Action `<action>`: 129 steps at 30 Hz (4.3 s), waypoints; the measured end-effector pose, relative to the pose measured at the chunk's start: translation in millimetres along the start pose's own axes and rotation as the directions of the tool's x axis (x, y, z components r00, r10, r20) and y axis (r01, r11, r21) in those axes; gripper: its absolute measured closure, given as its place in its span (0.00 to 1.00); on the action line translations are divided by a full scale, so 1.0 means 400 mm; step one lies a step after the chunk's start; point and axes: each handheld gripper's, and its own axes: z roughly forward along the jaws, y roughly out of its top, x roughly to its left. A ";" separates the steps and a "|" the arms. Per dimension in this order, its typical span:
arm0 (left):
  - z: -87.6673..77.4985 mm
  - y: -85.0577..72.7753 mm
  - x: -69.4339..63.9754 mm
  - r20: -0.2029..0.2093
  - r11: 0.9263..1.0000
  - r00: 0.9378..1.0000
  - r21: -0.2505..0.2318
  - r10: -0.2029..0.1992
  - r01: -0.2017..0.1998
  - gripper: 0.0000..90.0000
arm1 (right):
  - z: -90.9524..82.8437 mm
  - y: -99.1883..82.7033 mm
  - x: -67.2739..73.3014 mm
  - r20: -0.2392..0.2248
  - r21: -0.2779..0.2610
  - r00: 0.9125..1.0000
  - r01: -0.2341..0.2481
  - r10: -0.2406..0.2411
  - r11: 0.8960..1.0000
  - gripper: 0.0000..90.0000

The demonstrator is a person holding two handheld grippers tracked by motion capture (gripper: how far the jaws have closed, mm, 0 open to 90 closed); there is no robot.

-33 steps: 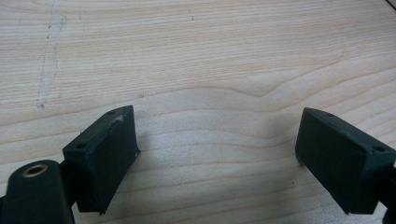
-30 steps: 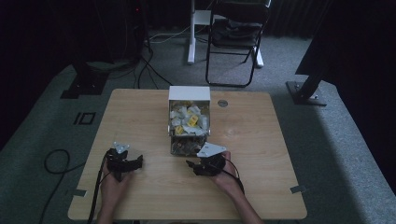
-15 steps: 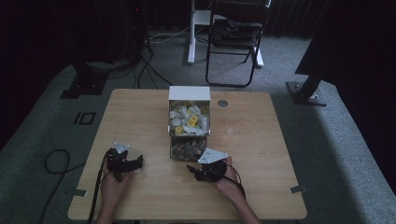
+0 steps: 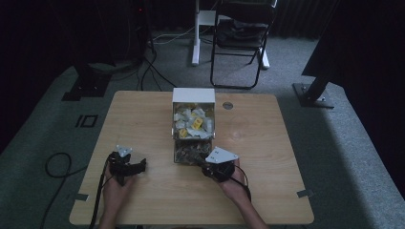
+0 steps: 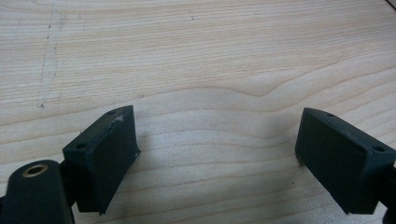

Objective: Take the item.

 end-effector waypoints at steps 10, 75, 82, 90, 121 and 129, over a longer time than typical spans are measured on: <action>0.000 0.000 0.000 0.000 1.000 1.000 0.000 0.000 0.000 0.15 | 0.035 0.030 -0.011 0.033 -0.018 0.997 -0.072 0.072 0.997 0.76; 0.000 0.000 0.000 0.000 1.000 1.000 0.001 0.000 0.000 0.15 | -0.004 0.080 0.012 -0.011 -0.054 0.997 -0.082 0.082 0.995 1.00; 0.000 0.000 0.000 0.000 1.000 1.000 0.000 0.000 0.000 0.15 | -0.027 0.087 0.017 -0.018 -0.070 0.996 -0.087 0.085 0.994 1.00; 0.000 0.000 0.000 0.000 1.000 1.000 0.000 0.000 0.000 0.15 | -0.054 0.082 0.019 -0.009 -0.074 0.996 -0.084 0.084 0.994 1.00; 0.000 0.000 0.000 0.000 1.000 1.000 0.000 0.000 0.000 0.15 | -0.125 0.054 -0.019 0.059 -0.063 0.994 -0.089 0.093 0.994 1.00; 0.000 0.000 0.000 0.000 1.000 1.000 0.000 0.000 0.000 0.15 | -0.138 0.047 -0.037 0.078 -0.065 0.991 -0.099 0.104 0.993 1.00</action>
